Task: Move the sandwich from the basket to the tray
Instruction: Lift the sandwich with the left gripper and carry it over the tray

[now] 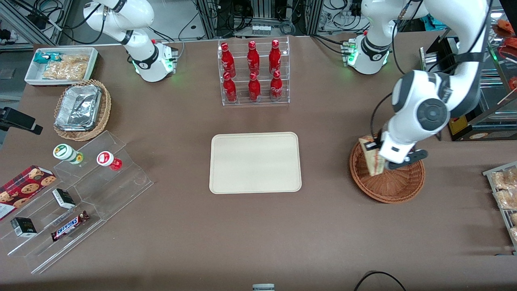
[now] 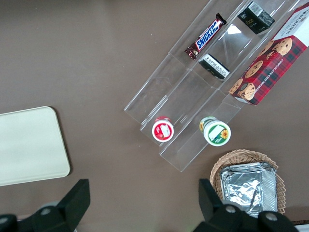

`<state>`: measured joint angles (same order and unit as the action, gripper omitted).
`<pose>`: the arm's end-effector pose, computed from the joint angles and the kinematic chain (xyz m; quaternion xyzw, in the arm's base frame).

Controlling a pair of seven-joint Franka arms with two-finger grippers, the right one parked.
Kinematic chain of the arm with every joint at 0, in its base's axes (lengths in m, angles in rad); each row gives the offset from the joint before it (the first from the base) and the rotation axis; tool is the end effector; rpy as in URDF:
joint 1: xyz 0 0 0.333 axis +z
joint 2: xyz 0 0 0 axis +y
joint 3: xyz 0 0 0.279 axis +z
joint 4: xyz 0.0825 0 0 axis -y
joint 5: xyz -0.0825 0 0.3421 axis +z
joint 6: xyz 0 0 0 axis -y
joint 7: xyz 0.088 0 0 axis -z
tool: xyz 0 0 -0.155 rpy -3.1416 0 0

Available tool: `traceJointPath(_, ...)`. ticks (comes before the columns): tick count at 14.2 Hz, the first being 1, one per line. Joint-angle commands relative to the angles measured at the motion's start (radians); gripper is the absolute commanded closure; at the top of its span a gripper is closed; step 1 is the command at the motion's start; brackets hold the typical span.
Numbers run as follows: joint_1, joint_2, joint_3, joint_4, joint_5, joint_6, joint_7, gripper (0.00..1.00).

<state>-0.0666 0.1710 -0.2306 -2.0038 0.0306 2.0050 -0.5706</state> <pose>0.4963 -0.1482 0.3021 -0.9883 -0.1283 0.0774 0.0290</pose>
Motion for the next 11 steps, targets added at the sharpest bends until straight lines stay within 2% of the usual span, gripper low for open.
traceJointPath(1, -0.09, 0.12, -0.003, 0.137, 0.019, -0.025, -0.064, 1.0)
traceJointPath(7, -0.329, 0.384, -0.003, 0.44, 0.02, -0.022, -0.297, 1.0)
traceJointPath(11, -0.461, 0.51, 0.002, 0.597, 0.02, -0.017, -0.411, 1.0)
